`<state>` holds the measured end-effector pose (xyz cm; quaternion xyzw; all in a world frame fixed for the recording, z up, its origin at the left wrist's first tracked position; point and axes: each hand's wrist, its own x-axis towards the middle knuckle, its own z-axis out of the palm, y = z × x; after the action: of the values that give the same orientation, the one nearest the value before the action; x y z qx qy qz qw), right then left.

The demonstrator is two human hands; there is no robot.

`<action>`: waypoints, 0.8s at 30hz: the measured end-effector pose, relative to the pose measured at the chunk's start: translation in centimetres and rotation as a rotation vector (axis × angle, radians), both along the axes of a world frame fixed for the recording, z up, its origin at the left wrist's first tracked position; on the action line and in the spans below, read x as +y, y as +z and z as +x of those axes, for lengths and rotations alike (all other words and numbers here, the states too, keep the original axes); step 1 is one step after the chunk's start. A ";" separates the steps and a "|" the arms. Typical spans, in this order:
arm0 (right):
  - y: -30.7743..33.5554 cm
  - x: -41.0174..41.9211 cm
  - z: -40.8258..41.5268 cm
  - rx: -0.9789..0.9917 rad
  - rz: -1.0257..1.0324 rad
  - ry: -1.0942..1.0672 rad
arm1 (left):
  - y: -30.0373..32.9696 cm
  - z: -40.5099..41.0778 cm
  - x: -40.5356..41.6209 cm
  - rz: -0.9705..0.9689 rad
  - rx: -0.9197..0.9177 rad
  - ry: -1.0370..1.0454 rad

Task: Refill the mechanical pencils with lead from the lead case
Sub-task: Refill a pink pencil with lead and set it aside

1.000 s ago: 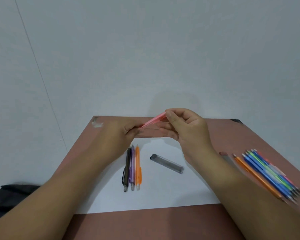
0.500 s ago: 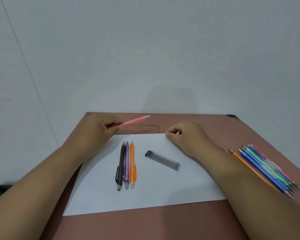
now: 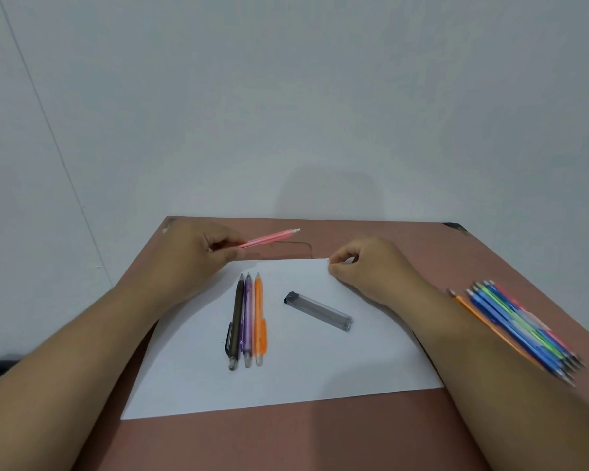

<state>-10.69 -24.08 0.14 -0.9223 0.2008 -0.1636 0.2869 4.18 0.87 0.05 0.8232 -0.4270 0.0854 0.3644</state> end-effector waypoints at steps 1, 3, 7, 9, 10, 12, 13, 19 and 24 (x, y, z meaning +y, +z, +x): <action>0.1 0.1 -0.1 -0.027 0.012 -0.008 | 0.0 0.0 0.0 -0.001 -0.007 -0.004; 0.3 0.6 -0.3 -0.156 0.083 -0.004 | 0.0 -0.1 0.0 -0.005 -0.027 -0.018; 1.2 2.0 -0.8 -0.401 0.307 0.138 | 0.1 -0.6 -0.5 -0.049 -0.001 -0.070; 1.4 2.5 -0.8 -0.418 0.339 0.175 | 0.1 -0.9 -0.7 -0.051 0.008 -0.076; 1.4 2.6 -0.8 -0.420 0.344 0.174 | 0.2 -1.1 -0.8 -0.053 0.017 -0.080; 1.4 2.7 -0.7 -0.415 0.343 0.153 | 0.3 -1.5 -0.9 -0.066 0.038 -0.077; 1.4 2.7 -0.6 -0.407 0.338 0.143 | 0.3 -1.6 -1.0 -0.064 0.038 -0.076; 1.6 2.1 -0.6 -0.389 0.300 0.072 | 0.4 -1.5 -1.0 -0.056 0.033 -0.062; 1.7 -0.1 -1.0 -0.103 0.138 0.008 | 0.0 -0.6 -0.7 -0.037 -0.019 -0.058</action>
<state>-11.67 -24.16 1.84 -0.8914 0.1930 -0.1955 0.3605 3.57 0.16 0.09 0.8026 -0.4526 0.0905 0.3780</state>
